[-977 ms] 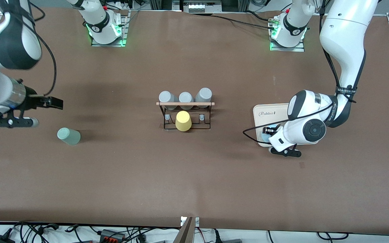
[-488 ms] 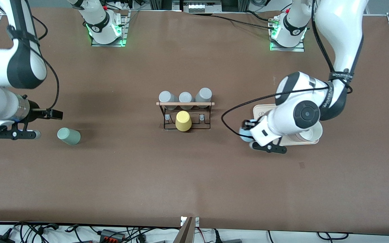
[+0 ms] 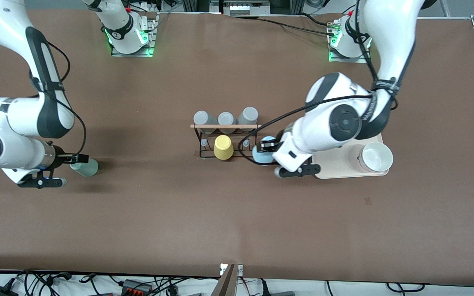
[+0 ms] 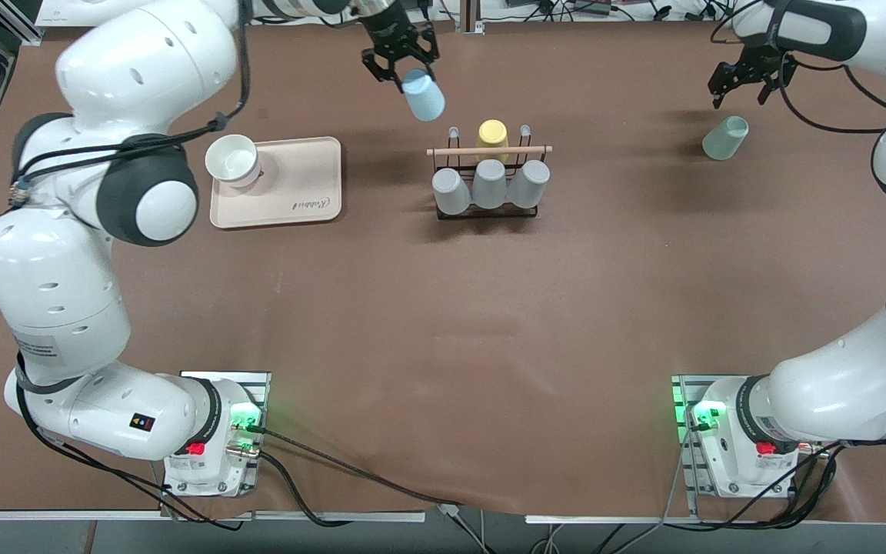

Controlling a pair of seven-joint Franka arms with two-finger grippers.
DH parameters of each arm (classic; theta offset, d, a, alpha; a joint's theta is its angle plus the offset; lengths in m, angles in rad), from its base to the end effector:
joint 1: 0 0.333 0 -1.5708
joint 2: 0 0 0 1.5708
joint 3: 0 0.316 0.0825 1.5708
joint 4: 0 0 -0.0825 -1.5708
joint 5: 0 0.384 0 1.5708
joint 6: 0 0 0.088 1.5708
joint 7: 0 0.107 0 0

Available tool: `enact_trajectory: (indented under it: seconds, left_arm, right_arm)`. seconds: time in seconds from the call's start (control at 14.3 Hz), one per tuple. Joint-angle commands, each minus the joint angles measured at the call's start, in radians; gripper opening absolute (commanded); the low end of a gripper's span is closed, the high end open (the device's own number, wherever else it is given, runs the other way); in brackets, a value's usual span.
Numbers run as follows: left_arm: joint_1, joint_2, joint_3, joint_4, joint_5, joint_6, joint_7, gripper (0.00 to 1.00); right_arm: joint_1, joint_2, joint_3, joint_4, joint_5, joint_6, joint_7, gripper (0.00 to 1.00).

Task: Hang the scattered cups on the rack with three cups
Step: 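Carry the blue cup to the rack while the right gripper grasps the mint cup, then hang the blue cup on the rack beside the yellow cup, open the left gripper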

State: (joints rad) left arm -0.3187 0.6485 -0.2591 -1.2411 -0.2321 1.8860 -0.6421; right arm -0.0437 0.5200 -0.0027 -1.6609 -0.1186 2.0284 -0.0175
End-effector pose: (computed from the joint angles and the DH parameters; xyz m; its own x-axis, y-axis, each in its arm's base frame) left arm 0.6314 -0.3750 0.4014 0.9630 0.1484 -0.2252 0.2117 -0.9332 0.2905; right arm 0.6605 -0.0373 0.2951 0.9874 0.0240 -0.1562 0.0393 -0.9946 0.0956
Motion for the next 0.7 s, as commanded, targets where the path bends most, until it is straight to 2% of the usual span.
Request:
enact_trajectory:
  seconds: [0.0, 0.35, 0.49, 0.63]
  left_arm:
    - [-0.078, 0.045, 0.017, 0.055, 0.003, -0.018, -0.066, 0.04]
    - [-0.088, 0.056, 0.018, 0.054, 0.028, -0.027, -0.071, 0.04]
    - [-0.105, 0.059, 0.017, 0.042, 0.072, -0.025, -0.07, 0.04]
    - [-0.114, 0.077, 0.017, 0.034, 0.096, -0.024, -0.07, 0.04]
  right_arm:
    - [-0.048, -0.02, 0.009, -0.082, -0.01, 0.108, -0.077, 1.0]
    - [-0.073, -0.024, 0.013, -0.183, 0.004, 0.222, -0.088, 1.0]
    - [-0.09, -0.029, 0.018, -0.224, 0.005, 0.265, -0.088, 1.0]
    - [-0.09, -0.029, 0.018, -0.224, 0.005, 0.266, -0.087, 1.0]
